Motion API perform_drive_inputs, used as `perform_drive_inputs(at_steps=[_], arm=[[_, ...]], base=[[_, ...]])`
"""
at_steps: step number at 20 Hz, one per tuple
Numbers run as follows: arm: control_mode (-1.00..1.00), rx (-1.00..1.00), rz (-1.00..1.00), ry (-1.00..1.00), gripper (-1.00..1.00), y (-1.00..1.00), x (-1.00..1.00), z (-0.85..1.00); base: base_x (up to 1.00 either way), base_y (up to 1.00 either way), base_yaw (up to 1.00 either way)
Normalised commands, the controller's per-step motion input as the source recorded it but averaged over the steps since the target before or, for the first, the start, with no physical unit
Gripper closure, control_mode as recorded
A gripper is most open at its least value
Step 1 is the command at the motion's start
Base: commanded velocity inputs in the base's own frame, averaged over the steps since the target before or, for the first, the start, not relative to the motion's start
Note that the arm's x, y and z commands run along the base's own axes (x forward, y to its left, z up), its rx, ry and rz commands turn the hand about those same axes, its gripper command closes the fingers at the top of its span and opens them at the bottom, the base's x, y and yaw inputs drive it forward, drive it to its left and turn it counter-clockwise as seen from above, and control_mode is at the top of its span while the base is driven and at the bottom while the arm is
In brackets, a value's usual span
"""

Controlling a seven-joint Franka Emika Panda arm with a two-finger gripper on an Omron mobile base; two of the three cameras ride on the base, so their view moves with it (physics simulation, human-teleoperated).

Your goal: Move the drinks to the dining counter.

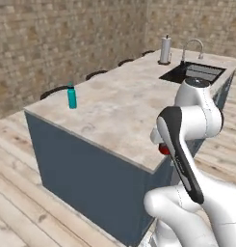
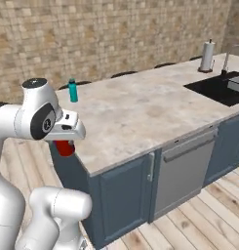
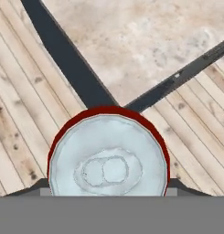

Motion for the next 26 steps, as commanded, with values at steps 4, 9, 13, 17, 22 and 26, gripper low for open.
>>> perform_drive_inputs(at_steps=[4,9,13,17,22,26], arm=[[1.0,0.0,0.0,0.0,1.0,0.0,0.0,0.0],[1.0,0.0,0.0,0.0,1.0,0.0,0.0,0.0],[1.0,0.0,0.0,0.0,1.0,0.0,0.0,0.0],[1.0,0.0,0.0,0.0,1.0,0.0,0.0,0.0],[1.0,0.0,0.0,0.0,1.0,0.0,0.0,0.0],[1.0,0.0,0.0,0.0,1.0,0.0,0.0,0.0]], base=[[0.04,0.03,-0.76],[-0.5,0.12,-0.61],[-0.48,0.27,-0.45],[-0.63,0.34,-0.32],[-0.24,0.53,-0.13],[-0.01,0.88,0.01]])
